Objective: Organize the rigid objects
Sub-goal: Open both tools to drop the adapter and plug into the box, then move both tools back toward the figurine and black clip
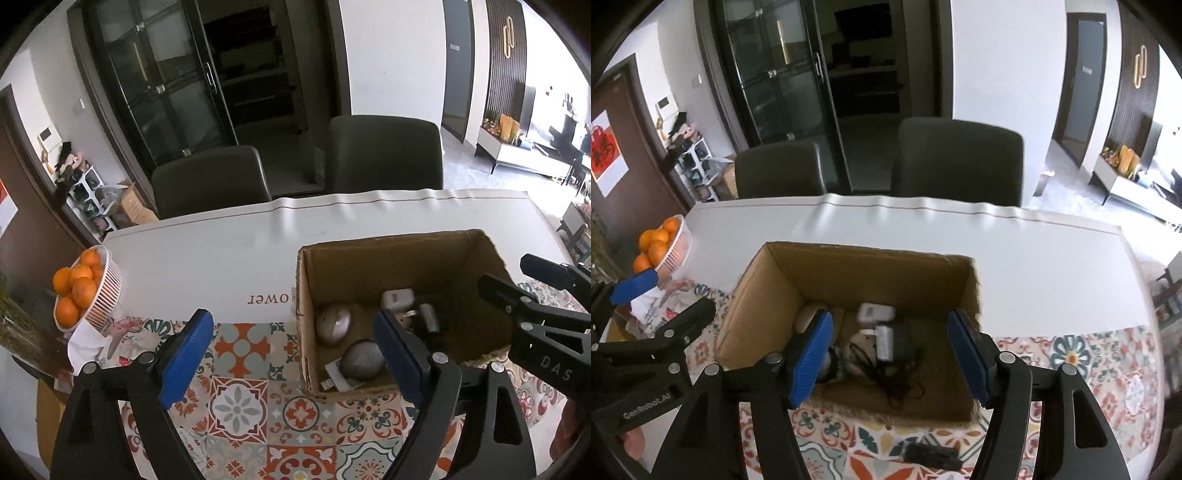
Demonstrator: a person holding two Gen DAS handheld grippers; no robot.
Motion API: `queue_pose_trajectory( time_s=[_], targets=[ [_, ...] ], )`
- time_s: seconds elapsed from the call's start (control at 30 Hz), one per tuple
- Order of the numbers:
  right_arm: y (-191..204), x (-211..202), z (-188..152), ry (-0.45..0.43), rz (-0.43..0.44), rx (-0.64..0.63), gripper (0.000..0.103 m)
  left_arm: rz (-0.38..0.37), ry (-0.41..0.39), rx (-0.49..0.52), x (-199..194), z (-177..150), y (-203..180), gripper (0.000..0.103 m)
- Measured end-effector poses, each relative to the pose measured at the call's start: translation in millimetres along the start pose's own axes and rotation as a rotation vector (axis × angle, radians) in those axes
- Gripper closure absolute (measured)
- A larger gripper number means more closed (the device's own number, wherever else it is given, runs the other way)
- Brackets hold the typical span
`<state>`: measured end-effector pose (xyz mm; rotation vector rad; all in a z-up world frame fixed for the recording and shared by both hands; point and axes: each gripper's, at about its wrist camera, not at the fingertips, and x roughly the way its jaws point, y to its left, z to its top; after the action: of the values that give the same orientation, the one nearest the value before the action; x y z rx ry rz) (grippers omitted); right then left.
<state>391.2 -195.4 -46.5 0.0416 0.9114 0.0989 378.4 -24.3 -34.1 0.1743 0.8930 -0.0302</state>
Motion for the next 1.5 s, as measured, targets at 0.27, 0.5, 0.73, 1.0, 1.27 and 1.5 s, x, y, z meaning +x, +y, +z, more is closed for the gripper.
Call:
queue_pose_trajectory(
  time_s=[0.27,0.5,0.73,1.0,1.27,1.5],
  targets=[
    [-10.3,-31.0,-19.3,-0.013,-0.016,0.022,0.032,-0.021,-0.033,-0.003,-24.6,-16.9,-9.7,0.011],
    [-17.0,-59.3,-43.4,-0.026,-0.022,0.037,0.026,-0.031,-0.066,-0.004,-53.5,-35.2,-17.8,0.007],
    [-18.2,-80.7,-71.7,-0.036,-0.039,0.008,0.023,-0.031,-0.072,0.003,-69.6,-62.6,-26.4,0.002],
    [-20.3,-88.4,-107.2,0.002,-0.052,-0.020,0.022,-0.022,-0.042,0.004,-75.1,-93.3,-33.1,0.002],
    [-22.3,-82.0,-137.4,0.075,-0.046,-0.043,0.022,-0.037,0.039,0.000,-64.5,-125.9,-43.1,0.001],
    [-24.6,-69.7,-158.6,0.149,-0.039,-0.056,0.022,-0.031,0.117,-0.003,-50.4,-150.5,-50.4,0.001]
  ],
)
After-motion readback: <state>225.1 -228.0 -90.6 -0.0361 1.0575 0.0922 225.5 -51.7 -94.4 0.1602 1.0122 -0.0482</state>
